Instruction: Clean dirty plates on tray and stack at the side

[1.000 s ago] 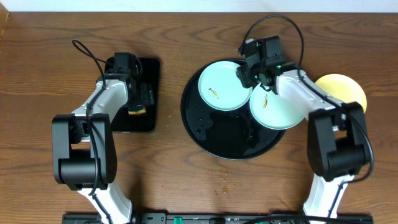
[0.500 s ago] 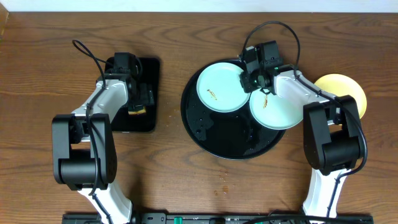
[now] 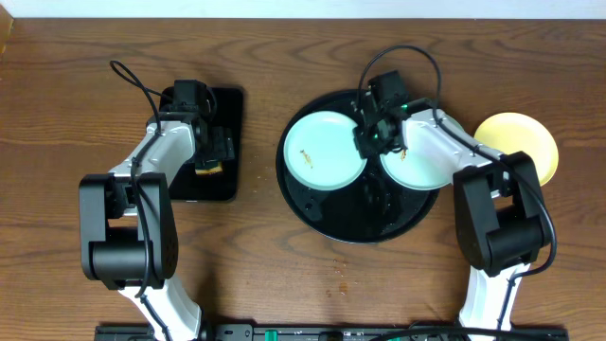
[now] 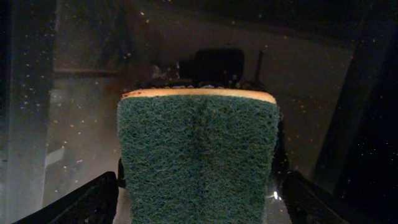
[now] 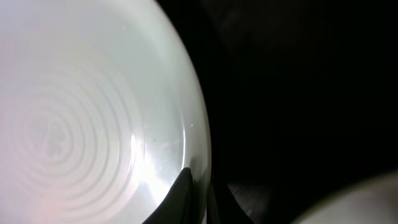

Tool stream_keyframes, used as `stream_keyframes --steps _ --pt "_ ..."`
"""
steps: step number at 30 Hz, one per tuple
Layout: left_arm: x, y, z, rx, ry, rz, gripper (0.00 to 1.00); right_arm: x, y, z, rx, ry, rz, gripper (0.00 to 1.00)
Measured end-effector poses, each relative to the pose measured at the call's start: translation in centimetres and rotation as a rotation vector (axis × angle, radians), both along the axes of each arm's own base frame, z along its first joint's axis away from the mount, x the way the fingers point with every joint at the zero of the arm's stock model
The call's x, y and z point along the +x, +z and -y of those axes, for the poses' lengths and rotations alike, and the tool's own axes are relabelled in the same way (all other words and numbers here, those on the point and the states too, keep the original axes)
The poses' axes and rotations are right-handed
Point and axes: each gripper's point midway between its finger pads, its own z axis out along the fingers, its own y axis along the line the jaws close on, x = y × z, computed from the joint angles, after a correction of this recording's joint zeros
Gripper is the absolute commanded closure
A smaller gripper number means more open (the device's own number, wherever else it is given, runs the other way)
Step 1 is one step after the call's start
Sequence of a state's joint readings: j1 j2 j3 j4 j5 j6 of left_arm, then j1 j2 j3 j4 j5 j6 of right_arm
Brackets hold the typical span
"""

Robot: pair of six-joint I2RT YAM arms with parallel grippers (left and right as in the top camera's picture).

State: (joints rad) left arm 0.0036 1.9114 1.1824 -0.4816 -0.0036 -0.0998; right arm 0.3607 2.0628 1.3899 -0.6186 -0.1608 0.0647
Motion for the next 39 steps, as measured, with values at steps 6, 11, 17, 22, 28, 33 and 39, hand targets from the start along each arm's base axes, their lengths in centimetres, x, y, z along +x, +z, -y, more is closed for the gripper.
stream_keyframes --steps 6,11,17,22,28,33,39 --pt "0.0 0.0 0.0 0.0 0.0 0.0 0.15 -4.6 -0.4 -0.4 -0.054 0.014 -0.16 0.76" --pt "0.0 0.0 0.0 0.0 0.0 0.0 0.15 -4.5 -0.2 -0.9 -0.055 0.032 -0.14 0.58" --pt "0.0 0.0 0.0 0.0 0.0 0.0 0.16 -1.3 0.3 -1.4 -0.054 0.08 0.01 0.57" --pt "0.0 0.0 0.0 0.0 0.0 0.0 0.16 -0.5 0.4 -1.4 -0.063 0.096 0.053 0.62" --pt "0.0 0.0 0.0 0.0 0.0 0.0 0.16 -0.3 0.3 -1.4 -0.07 0.11 0.068 0.81" --pt "0.0 0.0 0.0 0.0 0.0 0.0 0.16 0.5 0.5 -1.4 -0.073 0.106 0.101 0.94" --pt "0.0 0.0 0.0 0.0 0.0 0.0 0.15 1.7 0.6 0.1 -0.163 0.069 0.158 0.96"
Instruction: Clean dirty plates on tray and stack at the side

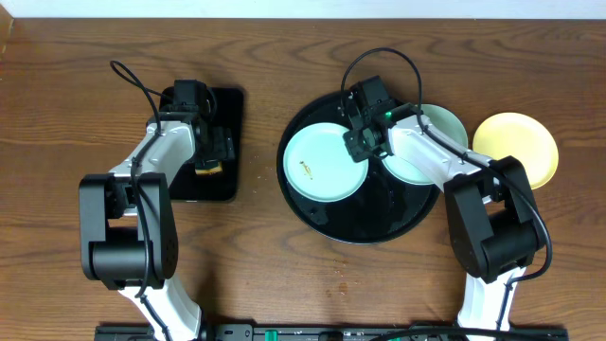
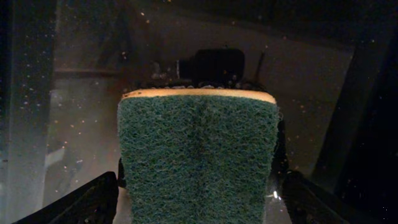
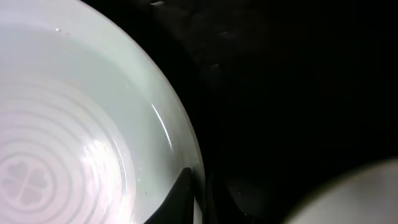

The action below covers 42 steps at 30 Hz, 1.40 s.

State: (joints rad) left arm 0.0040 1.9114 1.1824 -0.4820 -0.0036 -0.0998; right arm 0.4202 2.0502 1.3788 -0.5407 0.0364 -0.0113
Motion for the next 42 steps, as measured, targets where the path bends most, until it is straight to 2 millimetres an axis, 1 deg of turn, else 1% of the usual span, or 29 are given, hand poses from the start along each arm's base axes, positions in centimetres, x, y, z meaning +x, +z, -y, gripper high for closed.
stream_keyframes --steps 5,8,10,12,14,15,19,22,38,39,42 --pt "0.0 0.0 0.0 0.0 0.0 0.0 0.16 0.7 0.2 1.1 -0.054 -0.028 0.035 0.95" --pt "0.0 0.0 0.0 0.0 0.0 0.0 0.16 0.9 0.2 1.6 -0.075 -0.046 0.044 0.8" --pt "0.0 0.0 0.0 0.0 0.0 0.0 0.15 1.0 0.2 2.0 -0.083 -0.055 0.047 0.76" --pt "0.0 0.0 0.0 0.0 0.0 0.0 0.16 1.1 0.2 2.1 -0.081 -0.057 0.048 0.76" --pt "0.0 0.0 0.0 0.0 0.0 0.0 0.16 1.3 0.3 2.0 -0.076 -0.058 0.056 0.76" --pt "0.0 0.0 0.0 0.0 0.0 0.0 0.15 1.5 0.4 1.9 -0.068 -0.058 0.066 0.78" --pt "0.0 0.0 0.0 0.0 0.0 0.0 0.16 1.8 0.2 1.3 -0.035 -0.051 0.086 0.93" --pt "0.0 0.0 0.0 0.0 0.0 0.0 0.16 1.7 -0.1 1.2 -0.022 -0.051 0.085 0.99" --pt "0.4 0.1 0.0 0.0 0.0 0.019 0.15 1.6 0.0 0.7 0.003 -0.042 0.079 0.98" --pt "0.4 0.1 0.0 0.0 0.0 0.018 0.02 1.6 0.0 0.7 0.003 -0.041 0.078 0.98" --pt "0.6 0.2 0.0 0.001 -0.001 0.026 0.02 1.6 0.0 0.7 0.004 -0.041 0.079 0.97"
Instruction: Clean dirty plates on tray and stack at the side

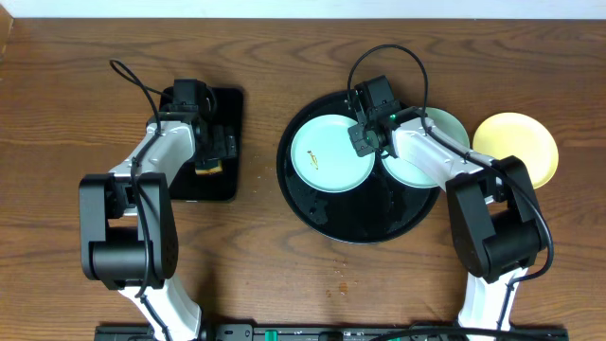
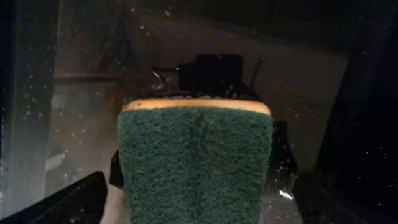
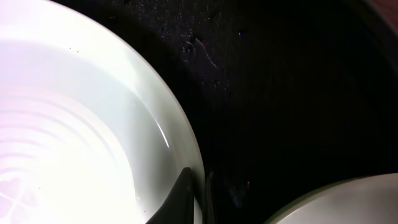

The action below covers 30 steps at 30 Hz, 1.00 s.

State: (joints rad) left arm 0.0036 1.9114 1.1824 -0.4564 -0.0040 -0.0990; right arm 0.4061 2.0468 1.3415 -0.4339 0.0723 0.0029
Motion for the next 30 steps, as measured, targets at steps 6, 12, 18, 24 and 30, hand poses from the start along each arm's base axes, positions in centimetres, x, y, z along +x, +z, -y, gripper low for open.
stream_keyframes --steps 6,12,18,24,30 --pt "1.4 0.5 -0.1 0.002 0.001 0.059 0.02 0.0 0.0 0.0 0.002 0.0 0.0 0.94" --pt "0.0 0.0 0.0 -0.001 -0.001 -0.002 0.12 0.0 0.0 0.0 0.003 0.0 0.001 0.94" --pt "-1.5 -0.4 0.0 -0.001 0.001 -0.061 0.54 0.0 0.0 -0.1 0.004 0.001 0.001 0.92" --pt "-1.5 -0.4 0.0 0.003 -0.011 -0.061 0.38 0.0 -0.1 -0.1 0.005 0.002 -0.001 0.91" --pt "-1.5 -0.4 0.0 -0.001 0.001 -0.062 0.66 -0.1 -0.1 -0.1 0.007 0.003 -0.002 0.9"
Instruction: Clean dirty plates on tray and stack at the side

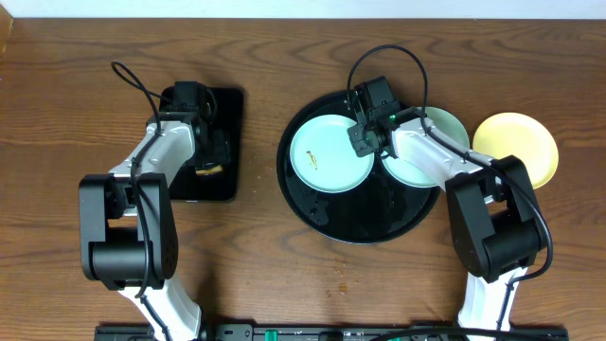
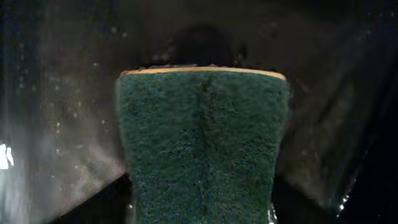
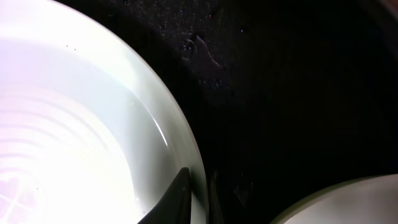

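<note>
A pale green plate (image 1: pixel 327 154) with a few crumbs lies on the left of the round black tray (image 1: pixel 360 223). My right gripper (image 1: pixel 365 140) is shut on its right rim; in the right wrist view the gripper (image 3: pixel 198 180) pinches the plate's edge (image 3: pixel 93 124). A second pale green plate (image 1: pixel 421 166) lies on the tray's right side, partly under the right arm. A green and yellow sponge (image 2: pixel 202 137) fills the left wrist view, and my left gripper (image 1: pixel 204 152) is shut on its sides. A yellow plate (image 1: pixel 516 147) rests on the table to the right.
The sponge sits over a black square tray (image 1: pixel 227 114) at the left. The second plate's rim (image 3: pixel 354 202) shows in the right wrist view's lower right corner. Bare wooden table (image 1: pixel 312 284) lies in front of the trays.
The left wrist view has darkened and the sponge looks larger, with the fingers now tight against its sides. The right gripper and its plate have barely shifted.
My right gripper was shut on the left plate's rim throughout. The plate sat a little lower and further left on the tray at the second moment, then further right again. The left gripper stayed at the sponge over the square tray and now grips it.
</note>
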Tool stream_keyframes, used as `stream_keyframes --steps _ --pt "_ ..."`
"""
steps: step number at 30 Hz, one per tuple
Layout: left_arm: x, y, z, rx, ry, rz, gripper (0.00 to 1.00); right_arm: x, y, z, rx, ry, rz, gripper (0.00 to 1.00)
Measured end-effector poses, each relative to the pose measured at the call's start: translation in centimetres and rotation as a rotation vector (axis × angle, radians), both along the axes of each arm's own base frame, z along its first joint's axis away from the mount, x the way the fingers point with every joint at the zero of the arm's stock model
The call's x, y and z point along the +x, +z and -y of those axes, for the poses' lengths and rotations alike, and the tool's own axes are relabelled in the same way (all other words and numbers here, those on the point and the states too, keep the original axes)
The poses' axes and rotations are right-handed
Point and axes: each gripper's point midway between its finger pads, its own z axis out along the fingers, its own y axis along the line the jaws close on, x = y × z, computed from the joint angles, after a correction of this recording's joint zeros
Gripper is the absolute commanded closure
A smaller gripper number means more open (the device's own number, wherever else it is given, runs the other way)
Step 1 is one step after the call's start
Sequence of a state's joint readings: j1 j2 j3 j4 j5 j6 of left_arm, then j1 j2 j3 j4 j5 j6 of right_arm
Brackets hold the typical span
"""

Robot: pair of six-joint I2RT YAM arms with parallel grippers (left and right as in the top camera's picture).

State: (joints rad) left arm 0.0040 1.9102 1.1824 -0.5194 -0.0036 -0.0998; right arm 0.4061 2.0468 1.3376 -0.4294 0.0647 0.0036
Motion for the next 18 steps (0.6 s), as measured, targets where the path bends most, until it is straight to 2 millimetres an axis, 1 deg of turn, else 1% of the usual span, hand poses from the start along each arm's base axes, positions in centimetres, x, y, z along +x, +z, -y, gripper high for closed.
stream_keyframes --steps 3,5,6,7,8,10,12,16,18 --pt "0.0 0.0 0.0 0.0 0.0 0.0 0.88 0.0 0.0 0.0 0.001 0.001 -0.002 0.9" --pt "-0.1 0.0 0.0 0.0 -0.003 -0.004 0.87 0.0 -0.1 -0.1 0.003 0.002 -0.003 0.89" --pt "-0.2 -0.1 0.0 0.001 -0.004 -0.007 0.72 -0.1 -0.1 -0.1 0.003 0.002 -0.004 0.89" --pt "-0.3 -0.2 0.0 0.002 -0.01 -0.01 0.43 -0.1 -0.1 -0.1 0.003 0.002 -0.004 0.9" --pt "-0.6 -0.3 0.0 0.002 -0.009 -0.017 0.23 -0.1 -0.1 0.0 0.003 0.002 -0.005 0.89" --pt "-1.0 -0.7 0.0 0.001 -0.003 -0.025 0.22 -0.2 -0.2 0.0 0.003 0.002 -0.006 0.9" --pt "-0.7 -0.6 0.0 0.0 0.0 -0.001 0.22 -0.2 -0.2 0.0 0.003 0.002 -0.007 0.89" --pt "1.5 -0.1 0.0 0.001 0.0 0.099 0.22 -0.2 -0.2 0.0 0.003 0.002 -0.007 0.89" --pt "2.2 0.1 0.0 0.0 0.0 0.129 0.22 -0.2 -0.2 0.0 0.003 0.003 -0.007 0.88"
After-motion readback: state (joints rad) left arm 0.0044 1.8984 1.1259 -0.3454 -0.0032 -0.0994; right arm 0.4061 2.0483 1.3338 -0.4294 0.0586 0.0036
